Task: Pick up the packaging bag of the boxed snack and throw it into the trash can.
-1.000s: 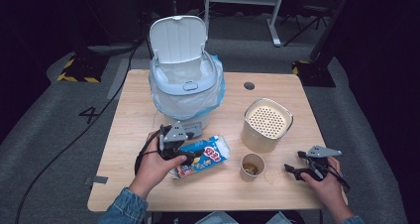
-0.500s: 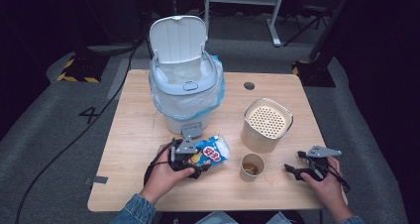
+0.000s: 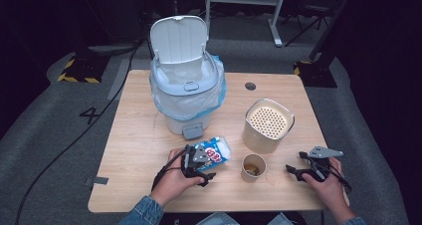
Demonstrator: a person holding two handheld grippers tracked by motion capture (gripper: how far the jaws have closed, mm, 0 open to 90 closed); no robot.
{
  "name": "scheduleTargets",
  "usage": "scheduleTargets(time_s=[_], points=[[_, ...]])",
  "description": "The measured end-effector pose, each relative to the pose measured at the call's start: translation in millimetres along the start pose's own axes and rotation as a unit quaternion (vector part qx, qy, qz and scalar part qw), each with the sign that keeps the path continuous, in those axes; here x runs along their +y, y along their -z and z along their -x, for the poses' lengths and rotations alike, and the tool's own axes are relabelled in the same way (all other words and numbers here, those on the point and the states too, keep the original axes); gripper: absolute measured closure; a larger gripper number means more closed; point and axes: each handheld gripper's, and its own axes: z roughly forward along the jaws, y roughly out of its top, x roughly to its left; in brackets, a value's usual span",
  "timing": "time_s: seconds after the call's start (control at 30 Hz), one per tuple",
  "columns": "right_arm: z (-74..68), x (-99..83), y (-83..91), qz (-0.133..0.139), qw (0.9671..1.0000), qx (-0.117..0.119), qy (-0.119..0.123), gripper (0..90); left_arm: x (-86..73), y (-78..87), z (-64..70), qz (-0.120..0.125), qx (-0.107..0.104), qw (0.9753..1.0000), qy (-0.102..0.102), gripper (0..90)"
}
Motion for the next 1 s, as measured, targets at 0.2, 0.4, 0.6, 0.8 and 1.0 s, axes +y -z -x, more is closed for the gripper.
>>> scheduleTargets(time_s=[0.2, 0.4, 0.6, 0.8, 1.0], points=[[0.0, 0.0, 0.0, 0.0, 1.0, 0.0, 0.0, 16.9, -1.3, -1.0, -1.1, -0.014, 0.011, 0.9997, -0.014, 34.1], [0.0, 0.0, 0.0, 0.0, 1.0, 0.0, 0.0, 17.0, 1.1, 4.1, -4.3, -0.027, 0.014, 0.9995, 0.014, 61.6], [0.0, 0.0, 0.0, 0.0, 1.0, 0.0, 0.0, 17.0, 7.5, 13.5, -2.6, -0.03, 0.031, 0.9991, 0.007, 86.6], [0.0, 0.0, 0.0, 0.0, 1.0, 0.0, 0.0, 16.9, 14.6, 42.7, -8.7, 0.031, 0.033, 0.9988, 0.02, 89.1], [0.0, 0.0, 0.0, 0.0, 1.0, 0.0, 0.0, 16.9, 20.3, 62.5, -13.0, 0.073, 0.009, 0.9966, 0.035, 89.1]])
